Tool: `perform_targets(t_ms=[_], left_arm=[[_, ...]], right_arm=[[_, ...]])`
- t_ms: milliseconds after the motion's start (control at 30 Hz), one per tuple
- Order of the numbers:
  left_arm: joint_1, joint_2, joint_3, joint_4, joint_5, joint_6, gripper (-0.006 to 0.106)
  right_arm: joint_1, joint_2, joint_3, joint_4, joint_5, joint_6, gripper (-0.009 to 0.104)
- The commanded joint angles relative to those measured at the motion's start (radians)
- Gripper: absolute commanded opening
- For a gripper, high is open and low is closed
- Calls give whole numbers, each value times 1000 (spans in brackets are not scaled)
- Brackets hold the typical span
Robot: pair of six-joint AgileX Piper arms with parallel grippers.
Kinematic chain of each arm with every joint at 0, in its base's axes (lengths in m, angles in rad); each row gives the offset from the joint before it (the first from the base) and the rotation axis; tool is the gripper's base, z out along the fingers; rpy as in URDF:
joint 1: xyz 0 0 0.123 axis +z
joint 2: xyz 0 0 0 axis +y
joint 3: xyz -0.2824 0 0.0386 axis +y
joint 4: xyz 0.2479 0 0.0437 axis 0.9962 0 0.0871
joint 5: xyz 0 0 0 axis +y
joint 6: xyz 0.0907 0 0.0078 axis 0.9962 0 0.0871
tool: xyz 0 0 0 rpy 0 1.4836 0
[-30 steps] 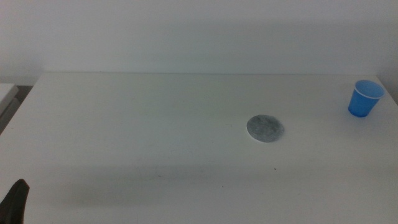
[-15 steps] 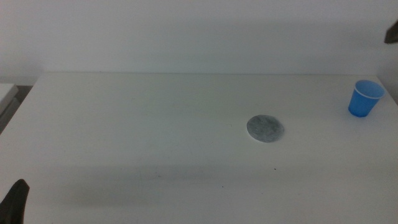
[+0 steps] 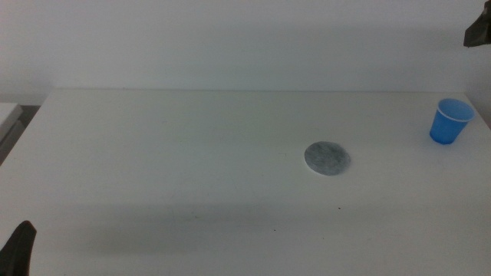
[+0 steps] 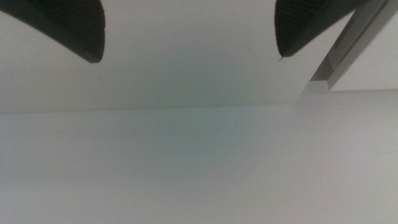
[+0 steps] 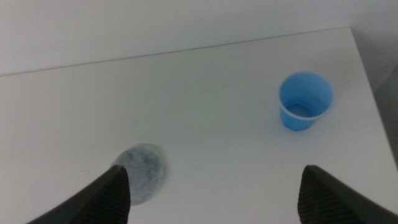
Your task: Place an empty cup on a cup mat.
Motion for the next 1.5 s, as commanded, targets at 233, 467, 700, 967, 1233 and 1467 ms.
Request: perform_targets(t_ms=[233, 467, 700, 967, 1233, 1467], left_arm=[[-1, -4, 0, -2, -13, -3, 94], [-1, -4, 0, -2, -13, -3, 94], [-1, -4, 0, -2, -13, -3, 94], [-1, -4, 0, -2, -13, -3, 94], [-1, -4, 0, -2, -13, -3, 94], [-1, -4, 0, -2, -13, -3, 94]], right_arm=[[-150, 174, -102, -65, 9, 37, 93], [-239, 418, -263, -52, 13, 26, 93], [-239, 618, -372, -52, 7, 19, 93], [-239, 770, -396, -52, -22, 19, 93], [-239, 847, -396, -52, -82, 14, 68], [-235, 828, -397, -15, -84, -6, 0]])
